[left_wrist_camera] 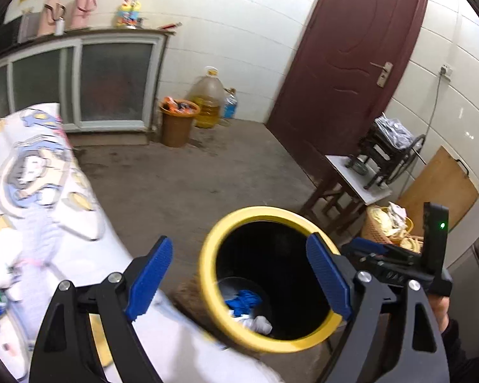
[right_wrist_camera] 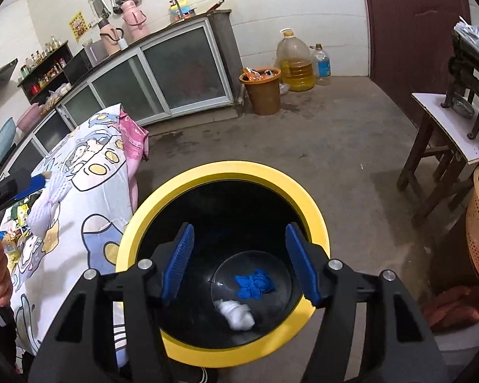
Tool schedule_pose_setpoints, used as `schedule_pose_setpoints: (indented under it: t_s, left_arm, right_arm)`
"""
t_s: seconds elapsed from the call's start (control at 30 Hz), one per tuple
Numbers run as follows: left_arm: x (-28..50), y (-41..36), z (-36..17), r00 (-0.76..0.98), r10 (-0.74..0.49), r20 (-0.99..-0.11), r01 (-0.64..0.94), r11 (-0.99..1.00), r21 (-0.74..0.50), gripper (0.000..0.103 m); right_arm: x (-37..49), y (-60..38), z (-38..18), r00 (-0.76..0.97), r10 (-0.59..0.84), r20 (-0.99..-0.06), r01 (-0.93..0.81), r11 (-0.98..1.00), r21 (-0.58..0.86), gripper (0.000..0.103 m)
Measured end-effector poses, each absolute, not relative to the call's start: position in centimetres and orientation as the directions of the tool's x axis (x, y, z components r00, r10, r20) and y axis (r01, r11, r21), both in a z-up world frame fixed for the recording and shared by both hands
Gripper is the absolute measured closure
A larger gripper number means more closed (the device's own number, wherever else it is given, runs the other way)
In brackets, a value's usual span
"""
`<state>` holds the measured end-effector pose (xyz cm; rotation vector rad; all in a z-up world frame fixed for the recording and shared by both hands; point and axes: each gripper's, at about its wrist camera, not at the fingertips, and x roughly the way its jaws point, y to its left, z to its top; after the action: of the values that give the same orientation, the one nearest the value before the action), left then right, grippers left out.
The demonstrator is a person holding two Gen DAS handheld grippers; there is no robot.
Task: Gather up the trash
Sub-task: 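Move both open tools back over the table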
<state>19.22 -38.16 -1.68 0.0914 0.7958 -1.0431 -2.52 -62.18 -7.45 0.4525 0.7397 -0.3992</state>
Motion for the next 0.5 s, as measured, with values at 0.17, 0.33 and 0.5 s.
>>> schedule_pose_setpoints:
  t_s: [0.17,0.33,0.5]
  left_arm:
    - [20.0,-30.7,-0.1,0.346,-0.728,-0.592,0.768,0.583,-0.267,0.021]
    - [19.6,-21.3,1.5,0.461,-0.688,-0.560,0.735,0.650,-0.193,0.021]
    - [19.1,-11.8,2.2,0.610,-0.569,-0.551,0.650,0.757,-0.061,0.019]
  right_arm:
    - [-0.8,-60.0,-6.2,0.702,-0.146,-0.697,0.429,0.868,0.251,0.049]
    - [2.8,-55.8,-4.8,0.738,-0.060,-0.672,0.293,0.926,0.239,0.052]
    - [8.3,-48.9,-3.7,0.752,0.094,-0.652,0.094,0.964,0.248,0.052]
